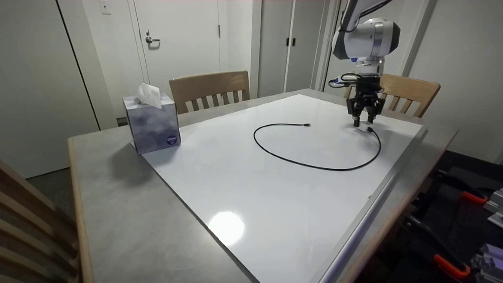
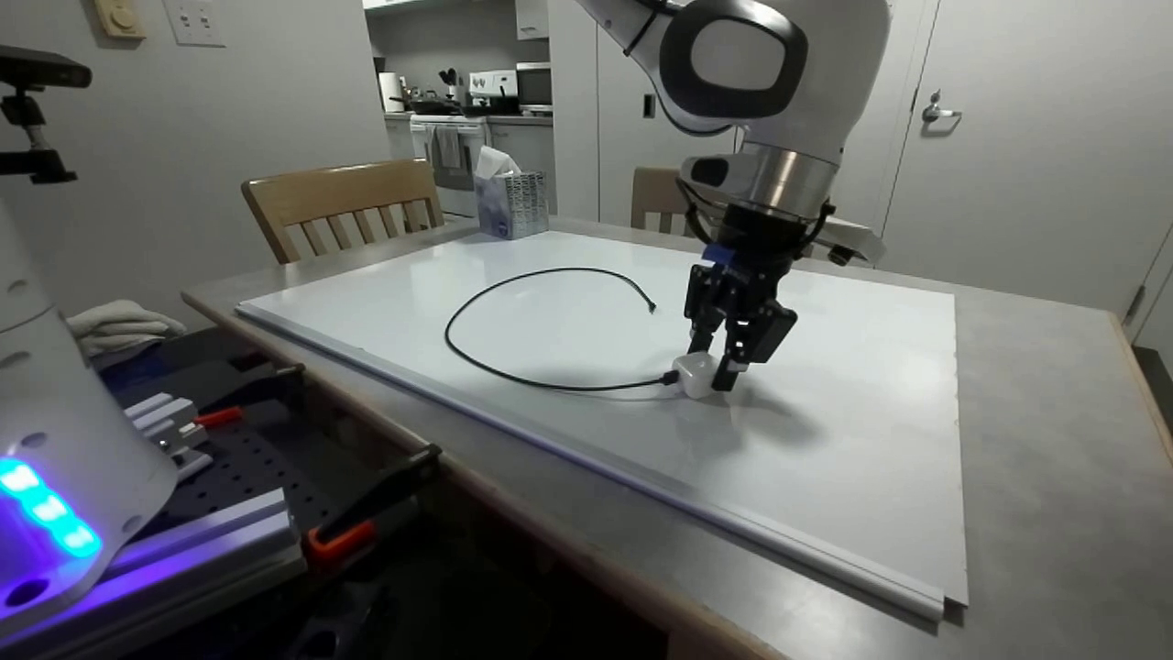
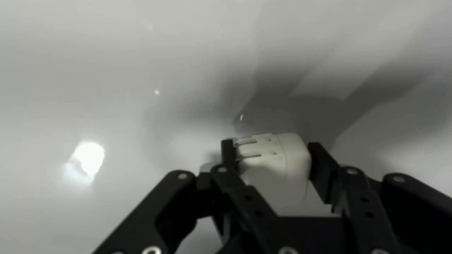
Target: Unwind the phone charger
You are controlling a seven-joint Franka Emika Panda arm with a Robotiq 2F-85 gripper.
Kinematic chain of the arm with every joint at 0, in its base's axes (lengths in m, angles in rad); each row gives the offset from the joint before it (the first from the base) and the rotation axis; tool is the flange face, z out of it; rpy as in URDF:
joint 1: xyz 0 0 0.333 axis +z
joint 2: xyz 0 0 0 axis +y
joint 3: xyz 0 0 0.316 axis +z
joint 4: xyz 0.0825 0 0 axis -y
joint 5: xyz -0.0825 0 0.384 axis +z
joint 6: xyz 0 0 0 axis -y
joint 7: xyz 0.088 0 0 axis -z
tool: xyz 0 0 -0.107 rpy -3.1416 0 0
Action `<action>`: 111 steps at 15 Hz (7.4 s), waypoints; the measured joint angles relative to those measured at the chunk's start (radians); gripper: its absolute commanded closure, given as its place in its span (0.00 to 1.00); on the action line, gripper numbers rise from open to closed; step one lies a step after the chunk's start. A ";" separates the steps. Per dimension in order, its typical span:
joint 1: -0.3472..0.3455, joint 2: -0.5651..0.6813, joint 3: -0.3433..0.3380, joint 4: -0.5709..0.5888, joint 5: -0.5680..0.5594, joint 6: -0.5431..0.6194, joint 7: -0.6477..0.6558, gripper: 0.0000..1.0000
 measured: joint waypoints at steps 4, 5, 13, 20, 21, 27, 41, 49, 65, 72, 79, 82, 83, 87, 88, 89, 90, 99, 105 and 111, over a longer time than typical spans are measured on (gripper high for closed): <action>0.008 0.010 -0.009 0.001 0.002 -0.003 -0.002 0.72; 0.008 0.010 -0.009 0.001 0.002 -0.003 -0.002 0.72; 0.045 0.069 -0.093 -0.027 0.154 -0.050 0.001 0.72; 0.145 0.270 -0.268 -0.084 0.391 -0.188 0.000 0.19; 0.155 0.298 -0.284 -0.087 0.408 -0.208 0.000 0.14; 0.184 0.374 -0.311 -0.085 0.429 -0.241 -0.001 0.00; 0.106 -0.087 -0.114 -0.060 -0.033 -0.080 -0.241 0.00; -0.070 -0.291 0.156 -0.046 -0.382 -0.046 -0.303 0.00; -0.296 -0.406 0.547 -0.042 -0.762 0.351 -0.292 0.00; -0.356 -0.406 0.642 -0.024 -0.780 0.355 -0.305 0.00; -0.379 -0.405 0.732 -0.016 -0.775 0.360 -0.350 0.00; -0.380 -0.396 0.762 -0.015 -0.775 0.360 -0.405 0.00; -0.379 -0.391 0.770 -0.014 -0.776 0.361 -0.420 0.00; -0.368 -0.369 0.784 -0.010 -0.792 0.374 -0.458 0.00; -0.364 -0.360 0.783 -0.010 -0.802 0.390 -0.458 0.00; -0.359 -0.351 0.782 -0.010 -0.811 0.405 -0.458 0.00; -0.355 -0.342 0.779 -0.009 -0.821 0.420 -0.458 0.00; -0.325 -0.284 0.746 -0.009 -0.831 0.557 -0.454 0.34; -0.320 -0.284 0.746 -0.009 -0.831 0.563 -0.452 0.24; -0.309 -0.279 0.746 -0.009 -0.829 0.573 -0.444 0.32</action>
